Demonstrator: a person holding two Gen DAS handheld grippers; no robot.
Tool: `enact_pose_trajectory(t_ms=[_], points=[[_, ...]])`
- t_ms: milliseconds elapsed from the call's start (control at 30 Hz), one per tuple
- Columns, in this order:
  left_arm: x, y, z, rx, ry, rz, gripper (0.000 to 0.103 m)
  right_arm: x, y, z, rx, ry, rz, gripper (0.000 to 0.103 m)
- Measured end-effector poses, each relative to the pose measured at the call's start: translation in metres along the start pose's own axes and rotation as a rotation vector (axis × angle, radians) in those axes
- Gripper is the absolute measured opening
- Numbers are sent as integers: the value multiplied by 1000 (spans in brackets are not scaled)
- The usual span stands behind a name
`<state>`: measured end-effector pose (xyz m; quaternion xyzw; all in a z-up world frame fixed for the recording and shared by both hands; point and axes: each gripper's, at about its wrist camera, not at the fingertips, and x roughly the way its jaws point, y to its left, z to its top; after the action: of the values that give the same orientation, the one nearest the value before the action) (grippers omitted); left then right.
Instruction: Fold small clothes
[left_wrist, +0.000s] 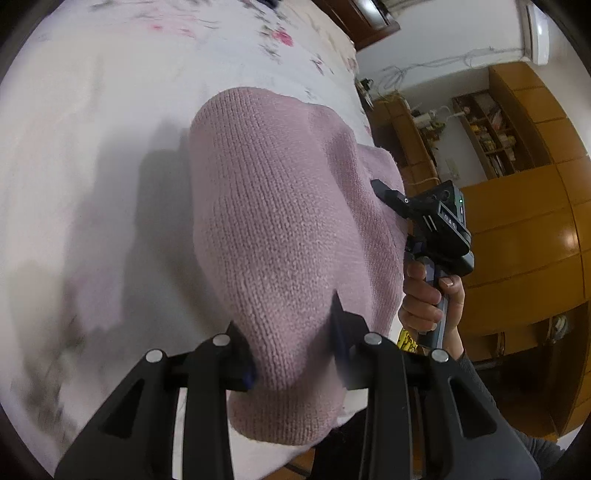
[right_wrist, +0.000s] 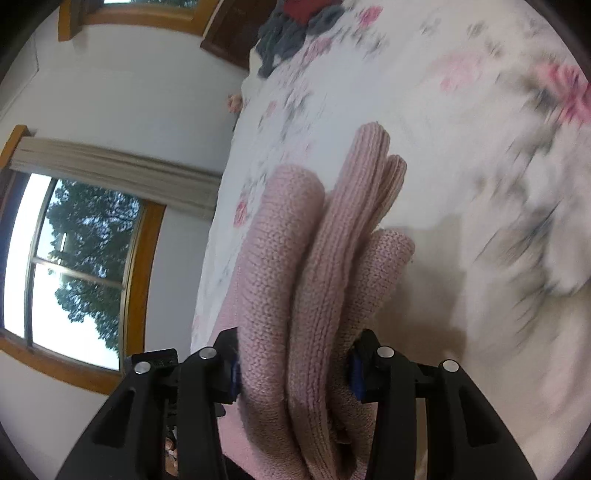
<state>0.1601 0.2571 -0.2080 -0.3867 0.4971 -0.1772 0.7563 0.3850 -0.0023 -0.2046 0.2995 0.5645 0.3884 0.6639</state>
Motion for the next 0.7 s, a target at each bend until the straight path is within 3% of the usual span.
enact_pose_trajectory(t_ms=[233, 400, 467, 533, 600, 700], points=[[-37, 44, -71, -67, -13, 19, 30, 49, 6, -62, 32, 94, 50, 43], [-9, 85, -106, -165, 34, 59, 32, 82, -33, -94, 103, 168, -8, 45], [-3, 91, -109, -181, 32, 73, 36, 83, -53, -97, 152, 173, -38, 54], [-11, 86, -107, -178, -8, 100, 41, 71, -62, -94, 202, 137, -46, 61], [-35, 65, -107, -94, -113, 185, 41, 45, -56, -92, 217, 55, -45, 62], [-55, 41, -116, -44, -193, 129, 41, 14, -35, -100, 170, -11, 15, 59]])
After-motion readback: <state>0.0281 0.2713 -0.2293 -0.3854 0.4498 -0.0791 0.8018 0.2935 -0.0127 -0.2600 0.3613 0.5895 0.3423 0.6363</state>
